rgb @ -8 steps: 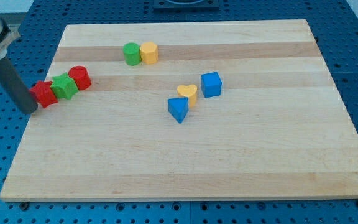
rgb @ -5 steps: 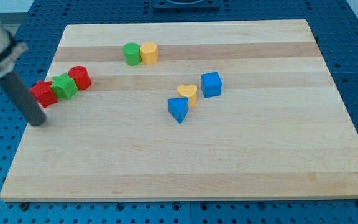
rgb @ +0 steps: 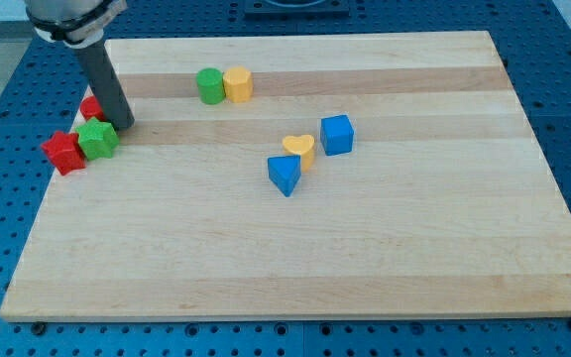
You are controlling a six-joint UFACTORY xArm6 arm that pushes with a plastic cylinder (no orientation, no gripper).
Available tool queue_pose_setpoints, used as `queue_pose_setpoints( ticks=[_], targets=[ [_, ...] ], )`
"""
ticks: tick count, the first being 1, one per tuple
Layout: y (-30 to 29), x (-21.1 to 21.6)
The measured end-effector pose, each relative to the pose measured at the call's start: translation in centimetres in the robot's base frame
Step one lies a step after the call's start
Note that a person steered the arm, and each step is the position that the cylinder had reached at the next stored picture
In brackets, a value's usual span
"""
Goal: Move the red circle above the green star
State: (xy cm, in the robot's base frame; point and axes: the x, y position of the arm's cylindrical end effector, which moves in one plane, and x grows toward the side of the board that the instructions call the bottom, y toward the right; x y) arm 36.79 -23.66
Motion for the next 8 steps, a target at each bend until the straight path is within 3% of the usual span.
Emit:
queue_pose_setpoints(
  ticks=[2,3,4,5,6,8],
  targets=[
    [3.0,-1.5],
    [2.9,-5.2],
    [-1.7,-7.4],
    [-6.8,-7.3],
    [-6.8,-7.0],
    [-6.8,-1.0]
  ],
)
